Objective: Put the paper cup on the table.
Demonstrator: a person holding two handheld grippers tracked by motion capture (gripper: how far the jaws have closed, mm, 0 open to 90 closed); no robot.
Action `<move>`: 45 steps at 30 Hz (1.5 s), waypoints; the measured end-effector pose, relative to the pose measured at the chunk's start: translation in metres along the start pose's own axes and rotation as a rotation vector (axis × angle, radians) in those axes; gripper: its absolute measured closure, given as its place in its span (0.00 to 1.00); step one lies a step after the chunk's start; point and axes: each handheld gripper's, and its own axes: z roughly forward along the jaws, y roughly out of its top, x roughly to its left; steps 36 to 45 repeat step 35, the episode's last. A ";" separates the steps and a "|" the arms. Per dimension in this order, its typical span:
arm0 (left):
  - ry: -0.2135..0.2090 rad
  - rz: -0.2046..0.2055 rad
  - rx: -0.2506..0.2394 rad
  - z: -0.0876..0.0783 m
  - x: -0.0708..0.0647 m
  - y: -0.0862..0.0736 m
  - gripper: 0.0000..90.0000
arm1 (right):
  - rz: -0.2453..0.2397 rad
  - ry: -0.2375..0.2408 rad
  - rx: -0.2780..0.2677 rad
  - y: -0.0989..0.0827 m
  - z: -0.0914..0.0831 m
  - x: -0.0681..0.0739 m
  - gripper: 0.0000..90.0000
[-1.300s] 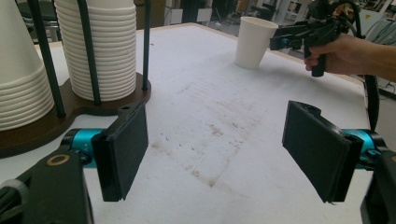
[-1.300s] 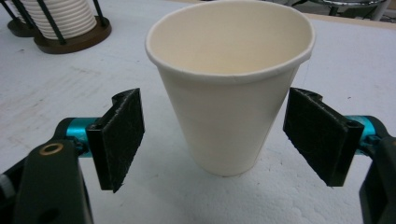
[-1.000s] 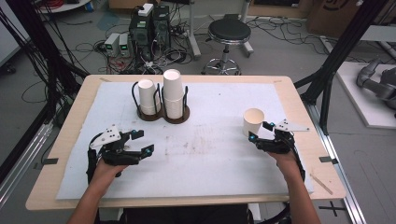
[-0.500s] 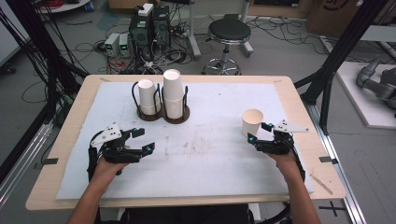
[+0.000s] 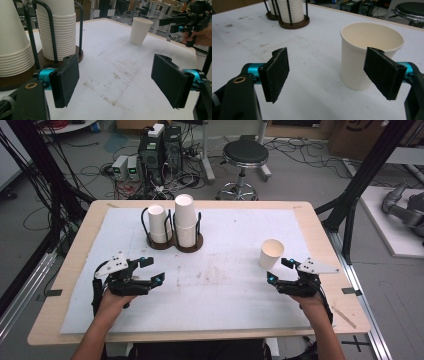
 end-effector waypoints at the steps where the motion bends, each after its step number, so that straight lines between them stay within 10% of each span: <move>1: 0.002 0.001 -0.005 -0.002 0.000 0.000 0.25 | -0.005 0.004 -0.009 0.002 -0.002 0.003 0.24; 45: 0.022 -0.004 -0.046 -0.015 -0.002 0.002 0.25 | -0.051 0.012 -0.047 0.012 -0.016 0.020 0.24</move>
